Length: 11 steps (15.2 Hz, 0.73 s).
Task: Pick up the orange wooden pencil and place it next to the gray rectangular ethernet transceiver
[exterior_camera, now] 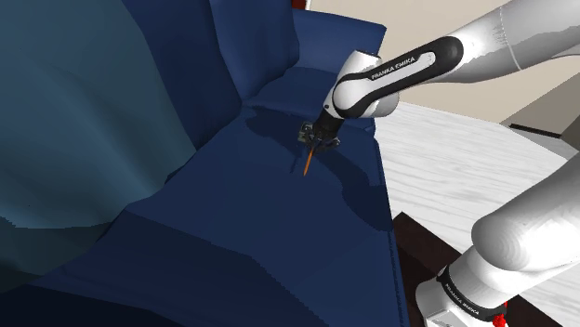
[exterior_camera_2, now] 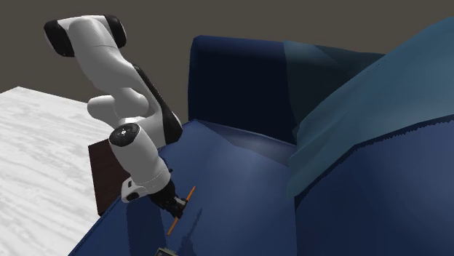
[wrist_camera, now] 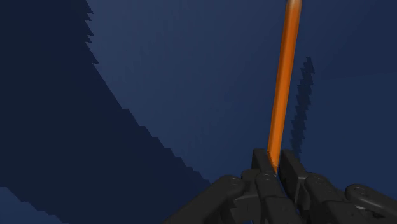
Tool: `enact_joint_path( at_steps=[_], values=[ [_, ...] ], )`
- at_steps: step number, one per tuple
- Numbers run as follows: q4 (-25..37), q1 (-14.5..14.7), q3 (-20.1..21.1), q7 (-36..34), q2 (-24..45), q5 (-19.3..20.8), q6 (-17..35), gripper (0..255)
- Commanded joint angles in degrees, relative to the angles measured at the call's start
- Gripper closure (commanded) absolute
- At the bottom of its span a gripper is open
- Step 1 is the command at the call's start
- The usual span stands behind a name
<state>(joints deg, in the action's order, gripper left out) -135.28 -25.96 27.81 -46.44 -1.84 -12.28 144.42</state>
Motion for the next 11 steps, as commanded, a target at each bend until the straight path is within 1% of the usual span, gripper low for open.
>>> enact_joint_path(
  at_steps=[1, 7, 8, 11],
  values=[
    [0.0, 0.0, 0.0, -0.2, 0.6, 0.3, 0.6, 255],
    [0.0, 0.0, 0.0, -0.2, 0.6, 0.3, 0.6, 255],
    [0.0, 0.0, 0.0, -0.2, 0.6, 0.3, 0.6, 0],
    [0.0, 0.0, 0.0, -0.2, 0.6, 0.3, 0.6, 0]
  ],
)
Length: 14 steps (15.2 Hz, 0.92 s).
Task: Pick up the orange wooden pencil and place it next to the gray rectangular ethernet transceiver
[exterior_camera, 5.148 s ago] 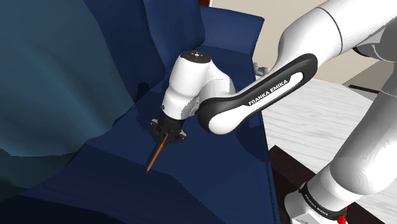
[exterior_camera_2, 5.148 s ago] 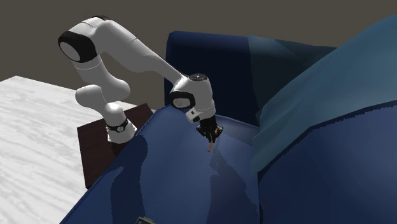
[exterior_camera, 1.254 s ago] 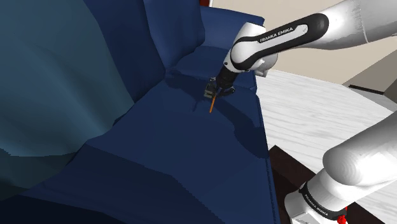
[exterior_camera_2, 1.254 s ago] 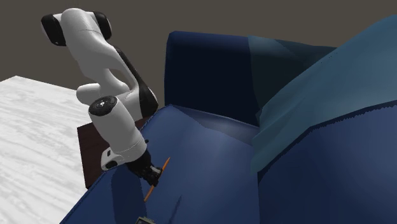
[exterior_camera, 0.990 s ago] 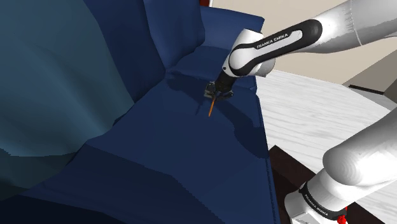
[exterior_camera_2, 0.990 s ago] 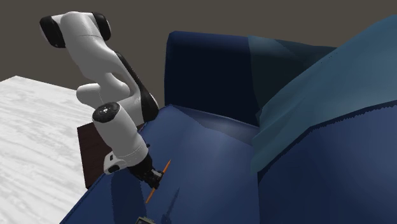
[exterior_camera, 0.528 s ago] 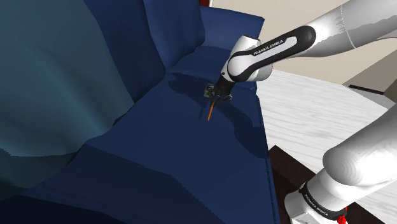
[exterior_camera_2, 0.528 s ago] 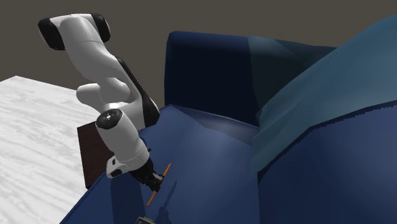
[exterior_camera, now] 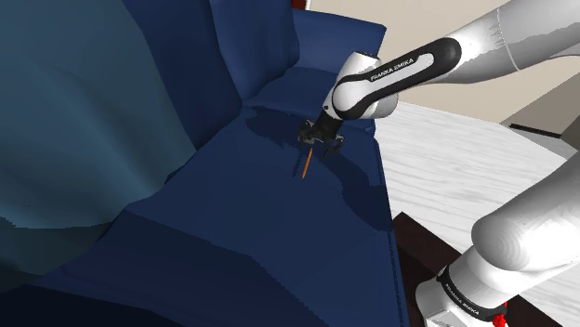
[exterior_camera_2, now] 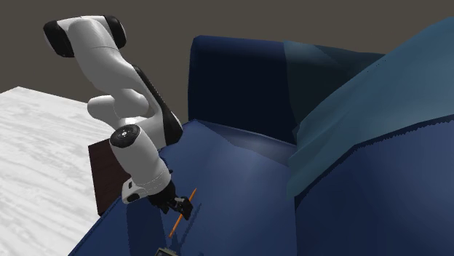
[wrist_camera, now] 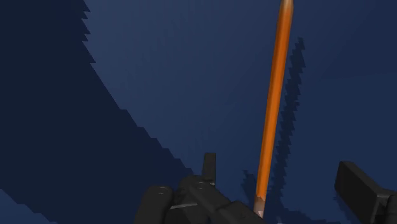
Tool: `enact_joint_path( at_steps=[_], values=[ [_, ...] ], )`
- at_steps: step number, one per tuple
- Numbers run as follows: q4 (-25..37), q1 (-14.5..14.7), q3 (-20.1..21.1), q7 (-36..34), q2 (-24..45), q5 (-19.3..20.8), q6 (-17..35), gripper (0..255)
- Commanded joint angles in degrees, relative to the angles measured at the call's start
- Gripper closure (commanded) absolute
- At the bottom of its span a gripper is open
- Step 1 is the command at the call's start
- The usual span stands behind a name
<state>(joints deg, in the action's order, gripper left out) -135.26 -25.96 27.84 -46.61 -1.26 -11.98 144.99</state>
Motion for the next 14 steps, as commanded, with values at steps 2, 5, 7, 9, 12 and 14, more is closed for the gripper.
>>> enact_joint_path(
  at_steps=[2, 5, 7, 9, 12, 14],
  values=[
    [0.0, 0.0, 0.0, 0.0, 0.0, 0.0, 0.0, 0],
    [1.0, -0.3, -0.7, 1.8, -5.3, -2.4, -6.1, 0],
    [1.3, -0.3, -1.1, 2.1, -6.6, -2.9, -7.7, 0],
    [1.3, -0.2, -1.1, 2.1, -6.6, -2.9, -7.7, 0],
    [1.3, -0.2, -1.1, 2.1, -6.6, -2.9, -7.7, 0],
    [1.3, -0.2, -1.1, 2.1, -6.6, -2.9, -7.7, 0]
  ],
)
